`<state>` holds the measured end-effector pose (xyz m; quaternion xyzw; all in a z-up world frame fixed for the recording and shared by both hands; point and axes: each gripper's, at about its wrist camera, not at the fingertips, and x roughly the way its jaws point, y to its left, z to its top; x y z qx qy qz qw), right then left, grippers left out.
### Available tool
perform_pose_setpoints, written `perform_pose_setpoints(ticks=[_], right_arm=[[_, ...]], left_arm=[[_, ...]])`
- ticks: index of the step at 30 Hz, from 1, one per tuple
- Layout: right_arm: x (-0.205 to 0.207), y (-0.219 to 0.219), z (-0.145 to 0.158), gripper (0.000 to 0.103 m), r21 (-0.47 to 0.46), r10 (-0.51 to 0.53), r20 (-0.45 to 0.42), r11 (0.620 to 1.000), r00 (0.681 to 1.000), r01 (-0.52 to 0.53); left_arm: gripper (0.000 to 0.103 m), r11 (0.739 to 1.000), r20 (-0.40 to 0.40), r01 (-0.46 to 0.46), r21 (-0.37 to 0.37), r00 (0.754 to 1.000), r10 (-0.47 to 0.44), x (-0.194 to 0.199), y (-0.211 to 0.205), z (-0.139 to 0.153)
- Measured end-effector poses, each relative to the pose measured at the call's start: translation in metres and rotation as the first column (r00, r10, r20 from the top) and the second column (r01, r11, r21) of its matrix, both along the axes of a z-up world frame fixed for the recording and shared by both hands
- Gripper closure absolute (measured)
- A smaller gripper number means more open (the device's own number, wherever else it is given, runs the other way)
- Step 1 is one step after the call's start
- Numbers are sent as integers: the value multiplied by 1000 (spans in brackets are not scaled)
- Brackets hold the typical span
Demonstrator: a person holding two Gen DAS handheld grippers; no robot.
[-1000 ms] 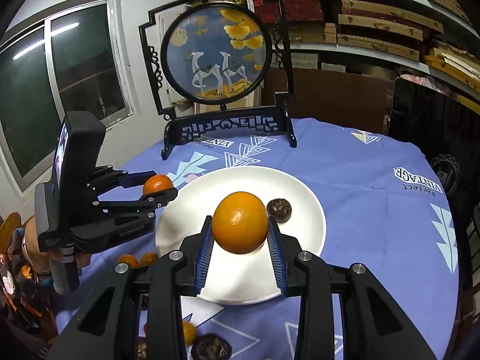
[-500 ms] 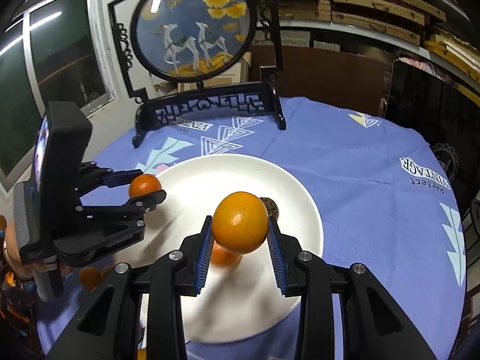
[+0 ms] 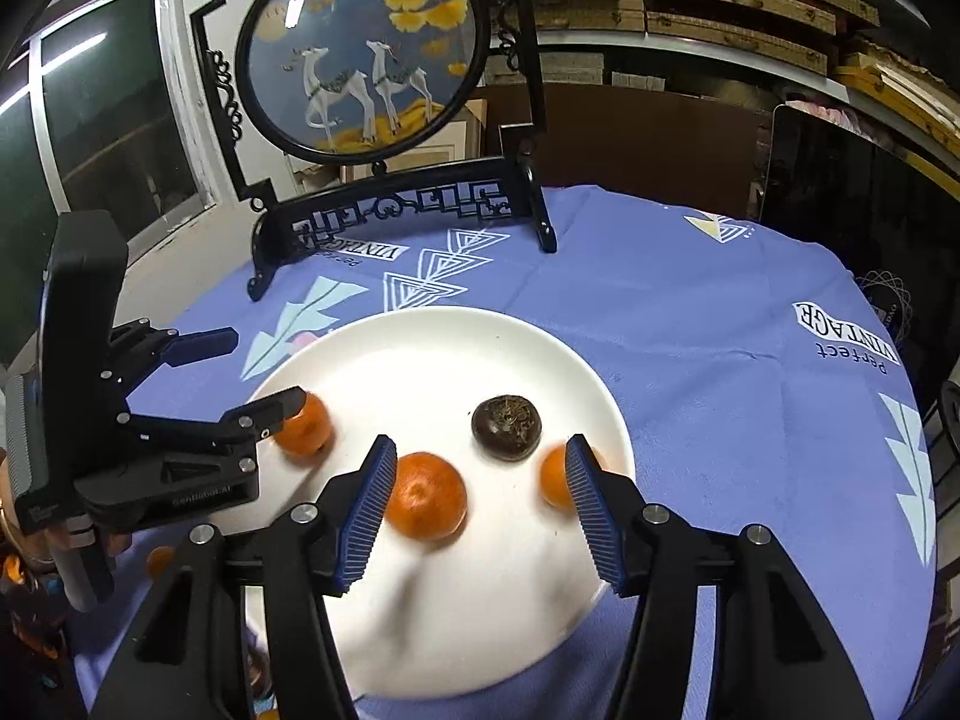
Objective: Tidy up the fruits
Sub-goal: 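Lower the orange onto the plate with the left tool while the right places its mandarin, then grasp a red tomato with the left tool while the right grasps another red tomato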
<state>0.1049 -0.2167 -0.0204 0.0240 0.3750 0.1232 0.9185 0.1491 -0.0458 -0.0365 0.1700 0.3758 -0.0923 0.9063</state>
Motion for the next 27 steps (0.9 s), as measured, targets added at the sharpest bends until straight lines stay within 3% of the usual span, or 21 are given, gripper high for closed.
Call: perform_pose_setpoints(ticks=[2,5,12,18,23,24,25,27], right_arm=[[-10,1,3,44,-8,3,0,1000,1000,-3],[-36,2,8,43,1,27,-4,1000,1000,-27],[-130,29,5,35,-10,184,-9,983,983,-184],[-204,68,-32,35,-86,332,-87,937,939,-339],[-209,78,-58,35,-96,327,-142,935,934,-342],[-208,79,-61,43,-89,323,-152,937,934,-338],[-205,80,-65,65,-82,326,-170,936,930,-343],[-204,82,-68,65,-75,330,-179,935,927,-347]], left_arm=[[24,1000,15,6,12,1000,-6,-11,2,3],[22,1000,35,23,14,999,-24,-34,9,10],[16,997,52,70,-28,996,-68,-103,42,22],[15,996,29,85,-24,996,-84,-156,69,11],[15,993,-16,115,-10,993,-116,-181,78,-8],[15,993,-23,119,-11,993,-119,-184,78,-10],[15,992,-39,127,-14,991,-128,-187,77,-15],[15,989,-63,144,-21,987,-145,-193,74,-21]])
